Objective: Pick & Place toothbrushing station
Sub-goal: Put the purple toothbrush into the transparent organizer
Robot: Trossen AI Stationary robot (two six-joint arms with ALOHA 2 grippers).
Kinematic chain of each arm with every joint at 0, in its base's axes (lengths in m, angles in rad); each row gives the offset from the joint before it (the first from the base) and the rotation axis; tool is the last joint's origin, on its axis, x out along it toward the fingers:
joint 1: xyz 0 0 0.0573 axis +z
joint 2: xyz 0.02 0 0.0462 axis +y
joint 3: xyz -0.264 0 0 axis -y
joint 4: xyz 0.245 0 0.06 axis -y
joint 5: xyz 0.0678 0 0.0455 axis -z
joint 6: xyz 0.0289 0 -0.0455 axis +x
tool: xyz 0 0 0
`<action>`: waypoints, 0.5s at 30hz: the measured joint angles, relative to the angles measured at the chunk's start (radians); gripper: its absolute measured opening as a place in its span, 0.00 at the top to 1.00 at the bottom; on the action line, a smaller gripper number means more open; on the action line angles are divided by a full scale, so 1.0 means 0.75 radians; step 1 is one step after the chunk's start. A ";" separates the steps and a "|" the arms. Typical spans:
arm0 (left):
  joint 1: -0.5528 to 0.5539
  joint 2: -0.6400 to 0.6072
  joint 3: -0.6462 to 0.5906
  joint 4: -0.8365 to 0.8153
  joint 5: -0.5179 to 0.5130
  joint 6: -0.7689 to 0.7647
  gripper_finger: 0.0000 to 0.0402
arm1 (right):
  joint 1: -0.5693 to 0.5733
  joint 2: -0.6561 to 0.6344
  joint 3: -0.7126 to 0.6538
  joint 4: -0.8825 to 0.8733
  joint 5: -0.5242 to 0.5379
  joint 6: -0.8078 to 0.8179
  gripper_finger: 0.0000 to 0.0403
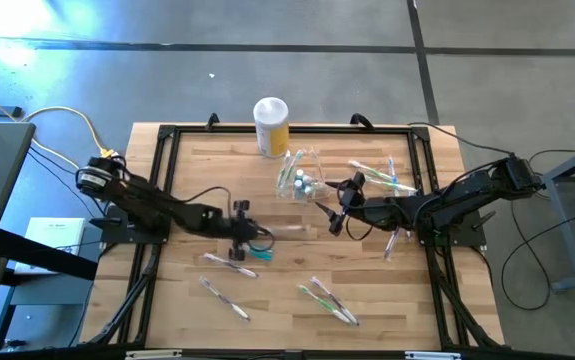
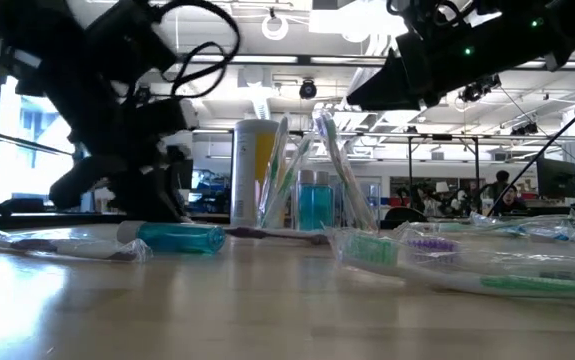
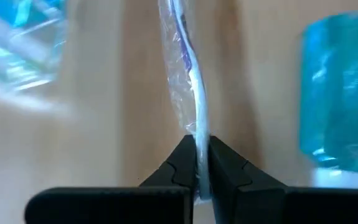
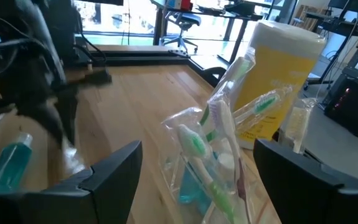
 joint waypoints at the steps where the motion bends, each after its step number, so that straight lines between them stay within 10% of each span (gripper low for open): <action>1: -0.018 -0.007 0.068 -0.139 -0.059 -0.016 0.97 | 0.000 0.000 0.000 -0.008 0.000 0.000 0.26; 15: -0.246 -0.014 0.963 -1.400 -0.374 0.090 0.97 | 0.000 0.001 0.000 -0.023 0.000 0.028 0.26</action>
